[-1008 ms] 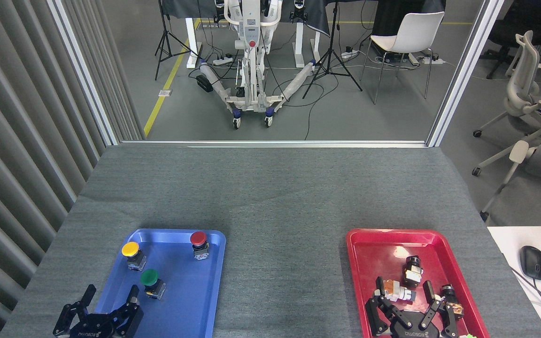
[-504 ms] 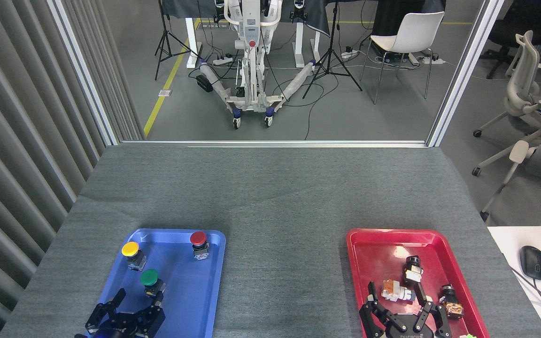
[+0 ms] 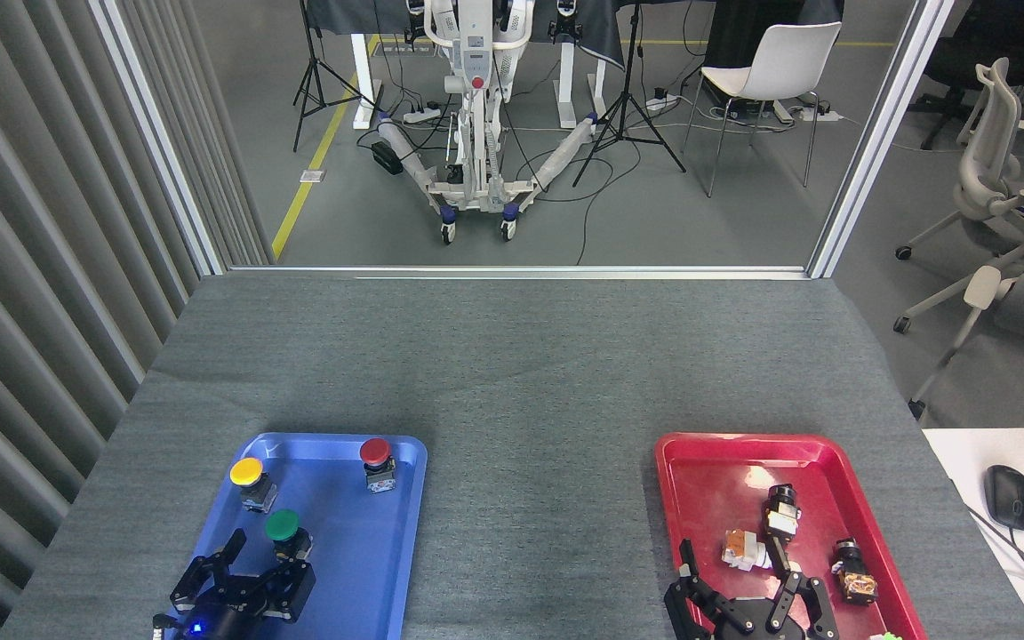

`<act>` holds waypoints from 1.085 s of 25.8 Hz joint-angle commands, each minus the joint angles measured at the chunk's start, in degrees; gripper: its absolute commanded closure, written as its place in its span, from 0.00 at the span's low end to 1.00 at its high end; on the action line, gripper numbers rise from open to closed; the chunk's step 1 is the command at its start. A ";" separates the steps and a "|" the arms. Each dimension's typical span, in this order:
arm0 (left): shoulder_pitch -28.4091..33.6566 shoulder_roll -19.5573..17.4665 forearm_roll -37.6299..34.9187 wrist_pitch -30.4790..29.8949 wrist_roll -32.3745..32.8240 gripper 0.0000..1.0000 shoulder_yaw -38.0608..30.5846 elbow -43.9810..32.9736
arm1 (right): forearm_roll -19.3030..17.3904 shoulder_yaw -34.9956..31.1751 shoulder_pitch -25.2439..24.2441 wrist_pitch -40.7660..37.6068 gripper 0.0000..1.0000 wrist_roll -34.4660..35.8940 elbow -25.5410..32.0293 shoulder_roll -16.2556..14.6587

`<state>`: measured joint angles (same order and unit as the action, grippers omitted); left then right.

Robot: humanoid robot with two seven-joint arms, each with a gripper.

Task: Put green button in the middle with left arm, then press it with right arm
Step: 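Reach the left gripper to the green button and grasp it, then carry the green button with the left gripper to the table middle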

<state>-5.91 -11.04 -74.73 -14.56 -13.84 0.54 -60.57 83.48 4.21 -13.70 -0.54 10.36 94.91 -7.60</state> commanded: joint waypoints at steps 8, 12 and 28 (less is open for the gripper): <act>-0.15 -0.74 -0.06 -5.92 -0.31 1.00 0.69 1.51 | 1.43 0.19 -0.01 0.36 0.00 -3.07 0.28 2.24; -0.07 -0.39 0.02 -8.99 -0.40 1.00 0.60 -2.71 | 1.43 0.10 0.08 0.01 0.00 -2.98 0.19 1.97; -19.75 18.07 -15.09 -7.24 -0.14 1.00 23.72 17.86 | 3.01 -1.83 1.84 0.27 0.01 -2.54 -1.13 1.54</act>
<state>-22.94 4.93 -88.72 -22.01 -13.39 22.53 -49.42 85.77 2.39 -11.90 -0.37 7.83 93.87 -6.27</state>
